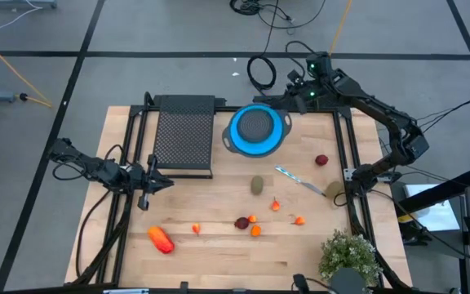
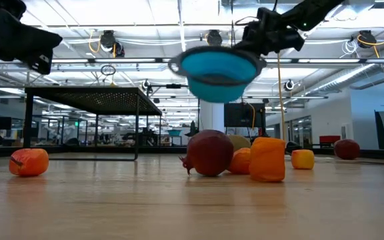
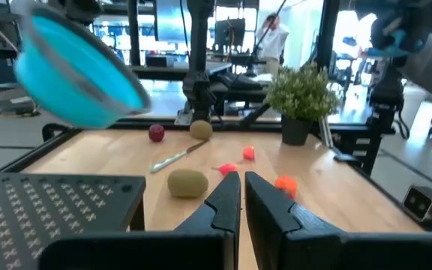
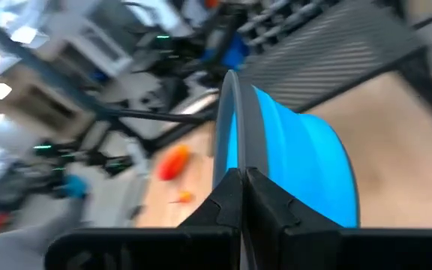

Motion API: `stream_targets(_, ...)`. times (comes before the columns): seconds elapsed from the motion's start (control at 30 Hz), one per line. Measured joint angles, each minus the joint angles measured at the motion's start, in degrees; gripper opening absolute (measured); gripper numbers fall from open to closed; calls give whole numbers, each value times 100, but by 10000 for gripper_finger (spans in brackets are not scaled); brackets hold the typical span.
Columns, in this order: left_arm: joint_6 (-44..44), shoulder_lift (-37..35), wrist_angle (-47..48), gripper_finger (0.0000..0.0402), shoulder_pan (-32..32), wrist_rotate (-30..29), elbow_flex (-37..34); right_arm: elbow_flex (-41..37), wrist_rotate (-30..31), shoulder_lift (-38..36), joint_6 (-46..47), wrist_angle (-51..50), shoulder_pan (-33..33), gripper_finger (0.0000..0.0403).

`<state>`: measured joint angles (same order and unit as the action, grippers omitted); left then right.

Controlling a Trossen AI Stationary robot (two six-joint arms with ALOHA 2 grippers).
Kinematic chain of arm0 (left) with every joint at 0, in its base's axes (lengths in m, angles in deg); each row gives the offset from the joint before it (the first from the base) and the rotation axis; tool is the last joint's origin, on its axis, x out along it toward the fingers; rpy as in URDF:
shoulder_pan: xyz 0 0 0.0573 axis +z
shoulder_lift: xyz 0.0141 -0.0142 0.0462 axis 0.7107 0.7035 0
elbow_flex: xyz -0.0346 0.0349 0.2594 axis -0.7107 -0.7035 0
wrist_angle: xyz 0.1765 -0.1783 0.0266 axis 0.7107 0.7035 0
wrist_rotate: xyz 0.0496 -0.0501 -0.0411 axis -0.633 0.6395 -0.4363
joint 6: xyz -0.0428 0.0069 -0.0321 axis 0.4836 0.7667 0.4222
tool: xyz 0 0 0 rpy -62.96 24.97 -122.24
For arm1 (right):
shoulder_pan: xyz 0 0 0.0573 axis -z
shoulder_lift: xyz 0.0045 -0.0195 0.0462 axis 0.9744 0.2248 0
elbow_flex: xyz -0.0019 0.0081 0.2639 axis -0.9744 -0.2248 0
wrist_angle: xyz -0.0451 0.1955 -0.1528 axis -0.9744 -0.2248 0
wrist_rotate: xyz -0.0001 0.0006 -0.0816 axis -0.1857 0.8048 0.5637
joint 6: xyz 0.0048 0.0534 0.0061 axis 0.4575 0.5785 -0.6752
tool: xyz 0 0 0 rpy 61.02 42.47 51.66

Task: Pick & Place Fruit
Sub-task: Put the blue strainer bowl on the shelf

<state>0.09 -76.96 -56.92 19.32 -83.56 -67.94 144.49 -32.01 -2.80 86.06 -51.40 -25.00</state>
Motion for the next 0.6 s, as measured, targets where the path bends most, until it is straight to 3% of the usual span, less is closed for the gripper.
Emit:
stream_targets(0.13,-4,-1,-175,21,0,0,-1,0,-792,0,384,76,-41,0)
stream_targets(0.37,-4,227,-895,21,0,-31,-2,0,-792,0,687,320,-393,0)
stream_targets(0.6,-50,1241,-2298,21,-1,-149,-2,0,-790,0,711,672,-788,0)
